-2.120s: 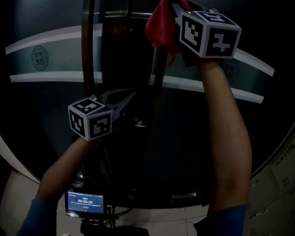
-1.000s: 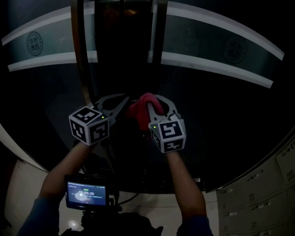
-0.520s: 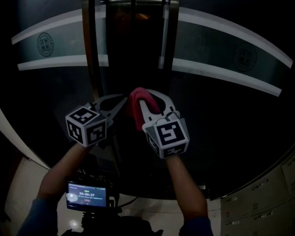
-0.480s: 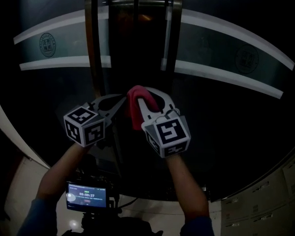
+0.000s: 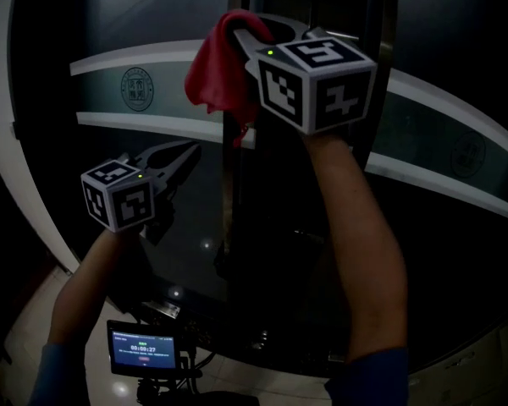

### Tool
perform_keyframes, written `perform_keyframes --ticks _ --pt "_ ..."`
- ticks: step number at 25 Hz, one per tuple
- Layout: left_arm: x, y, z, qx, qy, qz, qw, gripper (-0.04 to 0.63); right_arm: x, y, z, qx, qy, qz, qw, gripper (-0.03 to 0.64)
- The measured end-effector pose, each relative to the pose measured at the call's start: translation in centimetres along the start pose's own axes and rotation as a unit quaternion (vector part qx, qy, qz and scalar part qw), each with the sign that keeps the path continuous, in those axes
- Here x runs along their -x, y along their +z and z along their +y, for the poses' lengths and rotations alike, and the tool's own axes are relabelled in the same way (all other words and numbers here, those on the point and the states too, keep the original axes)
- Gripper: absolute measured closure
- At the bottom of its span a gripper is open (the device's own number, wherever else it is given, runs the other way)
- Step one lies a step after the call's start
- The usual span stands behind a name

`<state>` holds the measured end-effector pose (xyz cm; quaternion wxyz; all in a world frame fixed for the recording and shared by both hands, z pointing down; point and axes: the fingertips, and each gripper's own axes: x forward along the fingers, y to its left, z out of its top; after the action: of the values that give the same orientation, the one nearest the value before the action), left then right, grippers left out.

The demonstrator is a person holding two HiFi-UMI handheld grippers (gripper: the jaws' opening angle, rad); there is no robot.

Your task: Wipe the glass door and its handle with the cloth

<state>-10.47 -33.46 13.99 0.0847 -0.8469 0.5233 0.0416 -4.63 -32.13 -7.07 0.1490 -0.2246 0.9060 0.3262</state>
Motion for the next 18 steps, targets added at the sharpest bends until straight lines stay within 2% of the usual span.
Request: perform_keyframes --ticks 3,5,8,12,15,18 --pt "1.1 -0.8 2.0 0.01 -0.004 -0.003 0.9999 0.583 -4.2 4.5 -2.3 0.036 -0.025 -0.006 0.999 0.588" --pt "1.7 -1.8 3.1 0.017 -0.009 0.005 0.9998 0.584 -6.0 6.6 -4.1 0.047 -0.058 -0.003 0.997 0.588" --pt "2.6 -2.6 4.2 0.026 -0.022 0.017 0.9993 0.584 -7.2 7.7 -5.8 0.052 -0.101 0.013 0.993 0.588" --pt "2.7 -2.9 4.1 0.03 -0.05 0.01 0.9983 0.584 -6.7 4.9 -4.8 0.037 -0.118 0.045 0.991 0.588" --pt "2.2 -3.3 3.2 0.024 -0.068 0.003 0.9974 0.583 -5.6 0.7 -2.6 0.023 -0.117 0.059 0.991 0.588" --pt "1.9 -3.7 2.4 0.006 -0.071 -0.009 0.9974 0.583 -3.8 -4.3 0.5 0.037 -0.112 0.08 0.99 0.588"
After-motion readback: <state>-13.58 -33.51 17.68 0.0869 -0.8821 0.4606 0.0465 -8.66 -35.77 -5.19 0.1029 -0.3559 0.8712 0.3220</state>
